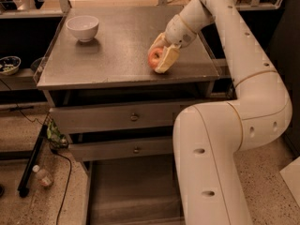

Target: Pick apple from bottom drawer and place on counter

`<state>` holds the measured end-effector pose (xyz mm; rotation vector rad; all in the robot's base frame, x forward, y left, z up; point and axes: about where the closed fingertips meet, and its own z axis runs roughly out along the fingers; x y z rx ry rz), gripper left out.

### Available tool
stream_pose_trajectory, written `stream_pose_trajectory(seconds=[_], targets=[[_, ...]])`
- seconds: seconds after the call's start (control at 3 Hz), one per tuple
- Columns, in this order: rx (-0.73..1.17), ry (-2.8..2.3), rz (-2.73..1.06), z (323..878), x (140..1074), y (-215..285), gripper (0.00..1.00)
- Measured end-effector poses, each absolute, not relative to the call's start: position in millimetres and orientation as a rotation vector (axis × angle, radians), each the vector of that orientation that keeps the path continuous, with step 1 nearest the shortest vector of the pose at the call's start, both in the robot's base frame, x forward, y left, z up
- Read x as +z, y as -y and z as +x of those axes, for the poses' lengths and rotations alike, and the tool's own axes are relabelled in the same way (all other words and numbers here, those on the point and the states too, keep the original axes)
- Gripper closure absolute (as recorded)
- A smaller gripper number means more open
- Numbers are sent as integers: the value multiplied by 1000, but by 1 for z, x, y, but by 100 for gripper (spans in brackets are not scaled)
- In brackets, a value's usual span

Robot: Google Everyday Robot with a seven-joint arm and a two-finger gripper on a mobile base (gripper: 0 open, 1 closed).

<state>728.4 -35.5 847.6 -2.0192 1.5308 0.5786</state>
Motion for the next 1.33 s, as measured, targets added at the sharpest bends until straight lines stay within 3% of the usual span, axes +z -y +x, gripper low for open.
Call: stream_pose_trajectory(seconds=[0.67,1.33], targets=[[579,-1531,-2019,728,848,36,4],[579,-1531,-2019,728,848,36,0]])
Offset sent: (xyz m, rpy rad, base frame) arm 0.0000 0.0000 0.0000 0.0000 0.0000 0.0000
